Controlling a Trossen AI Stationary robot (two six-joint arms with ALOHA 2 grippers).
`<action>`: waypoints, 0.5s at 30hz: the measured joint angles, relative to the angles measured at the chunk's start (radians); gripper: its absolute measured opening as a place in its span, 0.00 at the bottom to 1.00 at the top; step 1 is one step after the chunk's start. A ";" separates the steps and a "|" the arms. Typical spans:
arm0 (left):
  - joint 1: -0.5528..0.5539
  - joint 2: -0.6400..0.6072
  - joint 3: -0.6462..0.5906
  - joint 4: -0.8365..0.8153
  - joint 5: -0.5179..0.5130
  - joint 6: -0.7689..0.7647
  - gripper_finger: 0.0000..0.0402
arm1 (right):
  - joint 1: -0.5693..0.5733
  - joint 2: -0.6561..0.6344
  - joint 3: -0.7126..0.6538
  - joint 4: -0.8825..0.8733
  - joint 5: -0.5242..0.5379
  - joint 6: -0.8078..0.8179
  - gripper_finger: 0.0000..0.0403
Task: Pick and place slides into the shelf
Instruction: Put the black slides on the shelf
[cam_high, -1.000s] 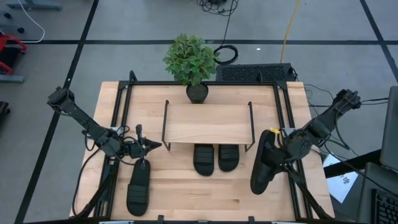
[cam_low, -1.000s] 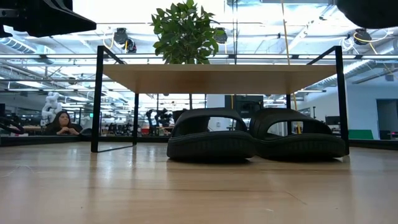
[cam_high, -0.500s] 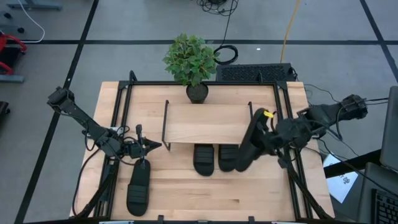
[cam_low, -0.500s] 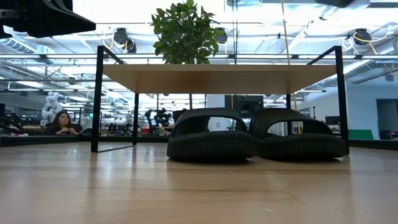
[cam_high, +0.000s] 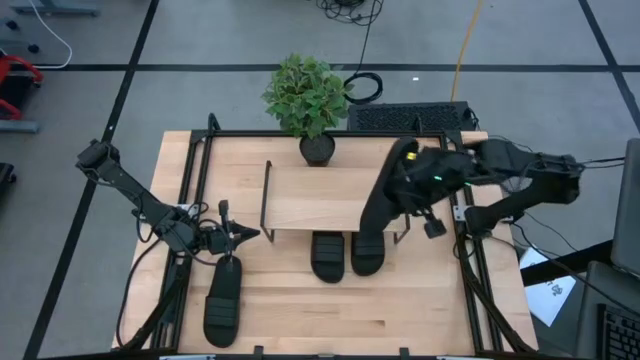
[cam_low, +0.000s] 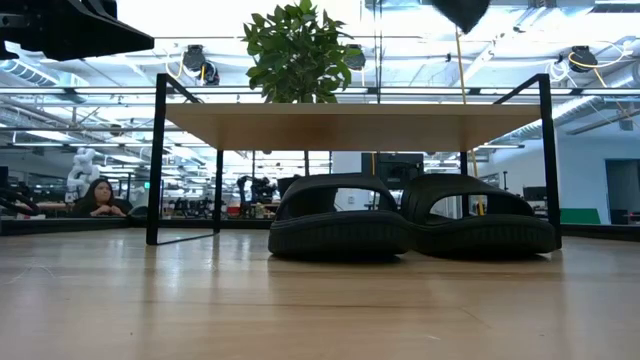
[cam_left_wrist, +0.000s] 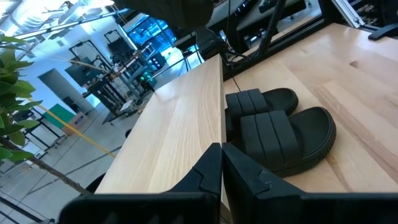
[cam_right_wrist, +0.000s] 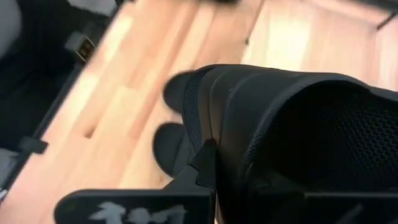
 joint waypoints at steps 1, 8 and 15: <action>0.000 0.000 0.000 0.000 0.000 -0.002 0.05 | -0.019 0.034 0.038 -0.033 -0.008 -0.013 0.01; 0.000 0.000 0.000 -0.001 0.000 0.003 0.05 | -0.196 0.221 0.268 -0.300 -0.097 -0.102 0.01; 0.000 0.000 0.000 -0.004 0.000 0.008 0.05 | -0.336 0.300 0.313 -0.372 -0.308 -0.199 0.01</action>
